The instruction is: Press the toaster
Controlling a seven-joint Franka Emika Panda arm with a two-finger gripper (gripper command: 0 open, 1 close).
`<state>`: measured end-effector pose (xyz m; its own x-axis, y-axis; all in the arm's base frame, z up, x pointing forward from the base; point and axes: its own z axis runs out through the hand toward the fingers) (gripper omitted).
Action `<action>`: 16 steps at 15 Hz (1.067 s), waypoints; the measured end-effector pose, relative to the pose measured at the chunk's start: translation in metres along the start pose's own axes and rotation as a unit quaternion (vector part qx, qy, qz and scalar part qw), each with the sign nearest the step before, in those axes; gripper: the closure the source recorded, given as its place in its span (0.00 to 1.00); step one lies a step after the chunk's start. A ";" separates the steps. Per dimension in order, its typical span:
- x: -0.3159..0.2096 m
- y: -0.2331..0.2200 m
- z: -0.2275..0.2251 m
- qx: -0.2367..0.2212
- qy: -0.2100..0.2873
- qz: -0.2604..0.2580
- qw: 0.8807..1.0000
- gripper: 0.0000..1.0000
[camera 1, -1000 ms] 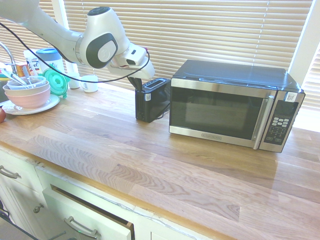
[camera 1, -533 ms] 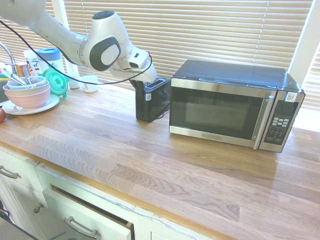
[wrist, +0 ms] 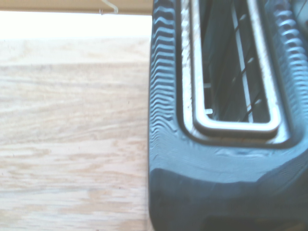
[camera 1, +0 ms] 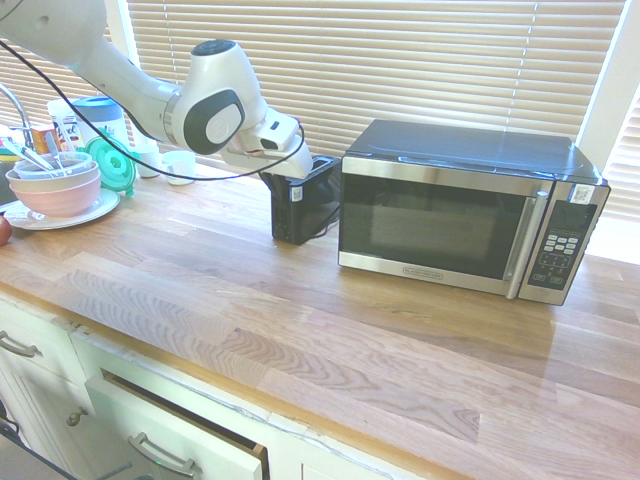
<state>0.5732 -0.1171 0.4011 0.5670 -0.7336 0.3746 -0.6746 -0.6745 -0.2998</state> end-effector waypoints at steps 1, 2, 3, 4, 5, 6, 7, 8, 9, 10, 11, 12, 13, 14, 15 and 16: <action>0.001 0.001 0.000 0.001 -0.001 0.000 1.000 1.00; 0.002 0.002 0.000 0.002 -0.002 -0.001 1.000 1.00; 0.003 0.003 0.000 0.003 -0.003 -0.001 1.000 1.00; 0.003 0.004 0.000 0.003 -0.003 -0.002 1.000 1.00; 0.004 0.004 0.001 0.003 -0.004 -0.002 1.000 1.00; 0.004 0.004 0.001 0.003 -0.005 -0.002 1.000 1.00; 0.004 0.004 0.001 0.002 -0.007 -0.003 1.000 1.00; 0.004 0.003 0.002 0.002 -0.008 -0.004 1.000 1.00; 0.004 0.004 0.002 0.002 -0.009 -0.005 1.000 1.00; 0.004 0.004 0.002 0.002 -0.009 -0.006 1.000 1.00; 0.004 0.003 0.002 0.002 -0.009 -0.006 1.000 1.00; 0.004 0.003 0.002 0.001 -0.009 -0.006 1.000 1.00; 0.004 0.004 0.003 0.001 -0.011 -0.007 1.000 1.00; 0.003 0.004 0.004 -0.001 -0.015 -0.007 1.000 1.00; 0.003 0.005 0.004 -0.002 -0.019 -0.008 1.000 1.00; 0.003 0.005 0.005 -0.003 -0.021 -0.007 1.000 1.00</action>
<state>0.5736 -0.1229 0.3962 0.5964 -0.7264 0.3416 -0.6689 -0.6850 -0.2888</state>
